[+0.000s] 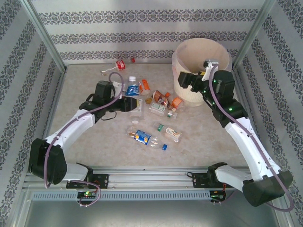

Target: Put the plastic bottles in the bin

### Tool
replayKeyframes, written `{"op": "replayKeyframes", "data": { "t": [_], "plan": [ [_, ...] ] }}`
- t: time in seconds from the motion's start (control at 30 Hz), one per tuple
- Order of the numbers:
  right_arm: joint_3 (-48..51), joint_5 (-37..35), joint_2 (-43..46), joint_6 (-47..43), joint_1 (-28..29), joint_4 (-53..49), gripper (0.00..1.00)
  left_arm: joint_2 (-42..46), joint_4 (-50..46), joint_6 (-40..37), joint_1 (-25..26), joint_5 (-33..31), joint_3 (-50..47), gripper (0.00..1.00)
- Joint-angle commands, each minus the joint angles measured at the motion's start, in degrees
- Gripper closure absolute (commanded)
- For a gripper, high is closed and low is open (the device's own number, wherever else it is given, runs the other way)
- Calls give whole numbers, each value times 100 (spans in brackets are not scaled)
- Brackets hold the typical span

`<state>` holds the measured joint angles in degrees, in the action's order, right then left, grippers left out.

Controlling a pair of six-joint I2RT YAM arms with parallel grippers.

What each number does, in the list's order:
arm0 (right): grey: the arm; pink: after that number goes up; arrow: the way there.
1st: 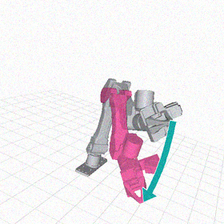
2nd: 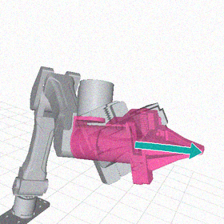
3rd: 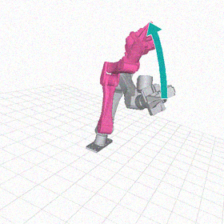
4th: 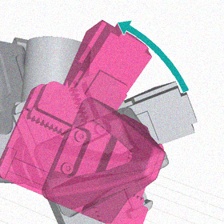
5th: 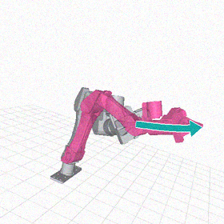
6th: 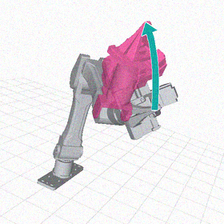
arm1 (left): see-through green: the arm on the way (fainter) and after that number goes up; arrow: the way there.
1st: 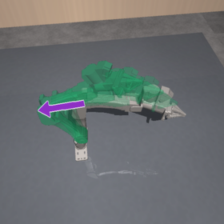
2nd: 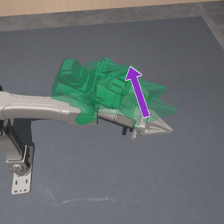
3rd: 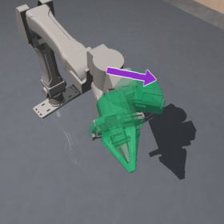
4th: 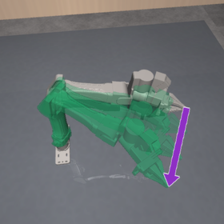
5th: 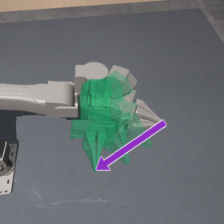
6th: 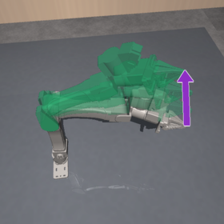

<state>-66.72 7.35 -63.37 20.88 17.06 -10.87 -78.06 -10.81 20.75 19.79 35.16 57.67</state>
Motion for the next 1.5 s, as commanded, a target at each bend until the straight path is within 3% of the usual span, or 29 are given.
{"op": "replayKeyframes", "data": {
  "t": [0.0,0.17,0.37,0.73,0.9,1.17,1.3,1.33,1.47],
  "plan": [
    [11,389,-64,79,44,84,2,-121,914,351,314,447,280,100],
    [-269,1404,-317,222,70,52,2,-375,1510,552,556,971,490,100],
    [-485,1706,-719,683,183,204,2,-480,1988,570,666,1412,688,100],
    [-671,3216,-1338,672,513,604,2,-688,2353,604,955,1854,997,100],
    [-709,3182,-1445,566,667,584,2,-798,2389,614,1048,2024,1132,100],
    [-615,3905,-1379,514,667,789,2,-819,2756,817,1062,2045,1089,100],
    [-584,3759,-1431,553,667,666,2,-829,2885,825,1064,2111,1096,100],
    [-571,3731,-1445,593,667,687,3,-839,2897,834,1062,2118,1102,100],
    [-581,3535,-1476,684,641,687,24,-866,2909,877,1064,2158,1116,99]
  ]
}}
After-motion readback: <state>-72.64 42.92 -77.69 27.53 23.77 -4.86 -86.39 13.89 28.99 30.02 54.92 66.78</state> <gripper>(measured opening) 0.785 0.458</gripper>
